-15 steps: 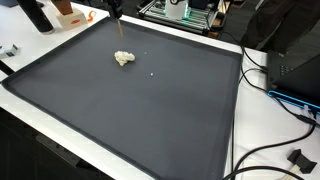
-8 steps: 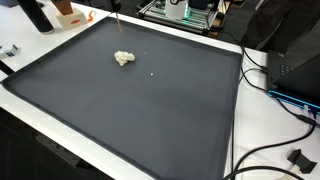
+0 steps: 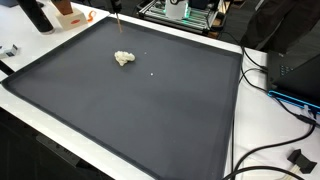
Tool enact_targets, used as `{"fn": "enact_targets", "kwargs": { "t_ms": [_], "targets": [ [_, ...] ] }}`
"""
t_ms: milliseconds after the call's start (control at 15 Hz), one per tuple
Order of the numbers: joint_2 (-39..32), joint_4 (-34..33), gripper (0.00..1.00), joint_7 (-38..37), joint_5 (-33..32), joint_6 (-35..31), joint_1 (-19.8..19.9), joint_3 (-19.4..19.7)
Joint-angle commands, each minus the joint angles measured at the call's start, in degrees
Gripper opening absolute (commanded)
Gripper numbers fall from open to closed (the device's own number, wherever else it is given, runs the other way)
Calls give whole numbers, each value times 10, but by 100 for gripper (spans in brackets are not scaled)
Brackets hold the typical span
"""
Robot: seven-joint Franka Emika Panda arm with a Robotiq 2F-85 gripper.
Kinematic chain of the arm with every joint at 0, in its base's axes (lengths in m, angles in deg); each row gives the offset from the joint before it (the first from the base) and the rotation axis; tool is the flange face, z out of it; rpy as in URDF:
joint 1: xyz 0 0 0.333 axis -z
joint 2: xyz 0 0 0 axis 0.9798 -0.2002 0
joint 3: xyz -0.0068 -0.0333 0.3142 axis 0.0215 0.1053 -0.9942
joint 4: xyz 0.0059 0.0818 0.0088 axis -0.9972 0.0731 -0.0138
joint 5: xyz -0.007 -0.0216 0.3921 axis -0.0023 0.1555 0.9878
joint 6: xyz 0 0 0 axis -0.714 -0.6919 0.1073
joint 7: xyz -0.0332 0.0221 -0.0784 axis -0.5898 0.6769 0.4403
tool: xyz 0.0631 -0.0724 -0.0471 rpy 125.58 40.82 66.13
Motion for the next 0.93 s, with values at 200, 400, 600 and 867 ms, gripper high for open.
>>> {"fn": "enact_targets", "kwargs": {
  "t_ms": [200, 400, 600, 867],
  "targets": [
    [-13, 9, 3, 141, 71, -25, 12, -3],
    [-24, 7, 3, 201, 112, -21, 20, -3],
    [-38, 6, 3, 256, 147, -21, 29, -4],
    [-60, 6, 3, 320, 184, -30, 42, -7]
  ]
}}
